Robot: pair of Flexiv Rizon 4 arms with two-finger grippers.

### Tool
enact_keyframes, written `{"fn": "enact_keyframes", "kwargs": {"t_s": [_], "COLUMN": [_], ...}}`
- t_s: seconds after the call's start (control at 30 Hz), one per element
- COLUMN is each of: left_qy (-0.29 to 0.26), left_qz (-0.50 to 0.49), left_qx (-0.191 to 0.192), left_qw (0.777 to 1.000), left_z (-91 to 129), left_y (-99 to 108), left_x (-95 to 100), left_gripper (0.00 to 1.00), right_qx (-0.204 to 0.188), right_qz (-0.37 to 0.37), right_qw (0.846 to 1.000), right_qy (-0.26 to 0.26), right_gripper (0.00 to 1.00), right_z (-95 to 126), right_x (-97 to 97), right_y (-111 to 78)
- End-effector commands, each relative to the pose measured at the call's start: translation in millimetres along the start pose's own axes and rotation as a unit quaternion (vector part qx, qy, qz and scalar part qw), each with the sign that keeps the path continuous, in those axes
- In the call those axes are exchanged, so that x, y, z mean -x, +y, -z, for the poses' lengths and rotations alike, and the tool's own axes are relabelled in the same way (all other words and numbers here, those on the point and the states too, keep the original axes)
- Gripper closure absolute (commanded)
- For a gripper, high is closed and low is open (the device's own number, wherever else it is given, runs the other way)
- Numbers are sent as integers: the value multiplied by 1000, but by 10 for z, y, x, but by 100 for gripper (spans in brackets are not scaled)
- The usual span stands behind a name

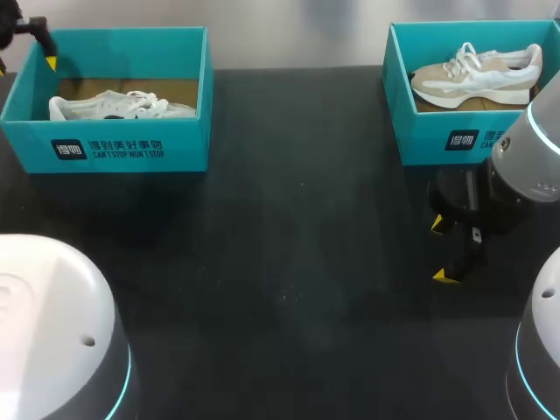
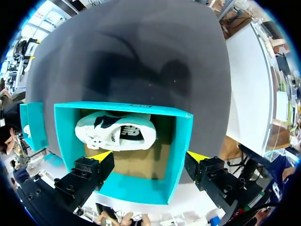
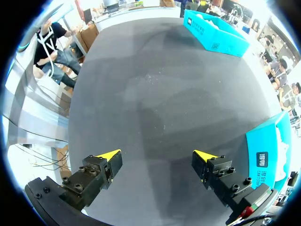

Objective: Take the shoe out of the shoebox, open the shoe tongue, remove and reinsert the insole, then place the shoe into the shoebox

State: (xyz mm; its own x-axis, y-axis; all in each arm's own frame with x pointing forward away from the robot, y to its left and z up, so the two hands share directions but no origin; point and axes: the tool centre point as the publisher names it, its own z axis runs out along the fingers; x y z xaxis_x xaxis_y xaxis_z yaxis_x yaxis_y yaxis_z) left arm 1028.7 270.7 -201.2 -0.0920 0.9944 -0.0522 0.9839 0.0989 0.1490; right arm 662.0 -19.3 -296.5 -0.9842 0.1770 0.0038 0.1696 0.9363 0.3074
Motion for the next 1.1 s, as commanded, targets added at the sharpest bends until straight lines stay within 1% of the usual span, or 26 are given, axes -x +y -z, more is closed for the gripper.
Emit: {"fn": "enact_keyframes", "kwargs": {"t_s": [0.03, 0.07, 0.4, 0.47, 0.5, 0.53, 0.63, 0.67, 0.73, 0.77, 0.8, 0.87, 0.9, 1.0, 1.1], "left_qy": [4, 5, 5, 5, 5, 5, 5, 5, 5, 5, 5, 5, 5, 5, 5], "left_qz": [-6, -12, -12, -12, -12, -12, -12, -12, -12, -12, -12, -12, -12, -12, -12], "left_qx": [6, 4, 4, 4, 4, 4, 4, 4, 4, 4, 4, 4, 4, 4, 4], "left_qw": [1000, 1000, 1000, 1000, 1000, 1000, 1000, 1000, 1000, 1000, 1000, 1000, 1000, 1000, 1000], "left_z": [237, 264, 264, 264, 264, 264, 264, 264, 264, 264, 264, 264, 264, 264, 264], "left_y": [-98, -113, -113, -113, -113, -113, -113, -113, -113, -113, -113, -113, -113, -113, -113], "left_x": [-14, -12, -12, -12, -12, -12, -12, -12, -12, -12, -12, -12, -12, -12, -12], "left_gripper": [0, 0, 0, 0, 0, 0, 0, 0, 0, 0, 0, 0, 0, 0, 0], "right_qx": [-1, -1, -1, -9, -24, -31, -55, -74, -83, -93, -92, -102, -94, -93, -93], "right_qz": [0, 0, 0, 4, -7, -26, -92, -127, -165, -196, -203, -245, -253, -278, -278], "right_qw": [1000, 1000, 1000, 1000, 1000, 999, 994, 989, 982, 975, 973, 962, 961, 953, 953], "right_qy": [-1, -1, -1, -1, -2, -1, -24, -35, -46, -55, -57, -67, -62, -69, -69], "right_gripper": [0, 0, 0, 0, 0, 0, 0, 0, 0, 0, 0, 0, 0, 0, 0], "right_z": [-7, -7, -7, 97, 157, 219, 437, 514, 647, 722, 781, 898, 956, 1121, 1121], "right_x": [-11, -11, -11, 96, 165, 247, 477, 570, 753, 850, 939, 1113, 1199, 1451, 1451], "right_y": [1, 1, 1, 18, 22, 16, -10, -27, -65, -78, -81, -74, -58, -16, -16]}}
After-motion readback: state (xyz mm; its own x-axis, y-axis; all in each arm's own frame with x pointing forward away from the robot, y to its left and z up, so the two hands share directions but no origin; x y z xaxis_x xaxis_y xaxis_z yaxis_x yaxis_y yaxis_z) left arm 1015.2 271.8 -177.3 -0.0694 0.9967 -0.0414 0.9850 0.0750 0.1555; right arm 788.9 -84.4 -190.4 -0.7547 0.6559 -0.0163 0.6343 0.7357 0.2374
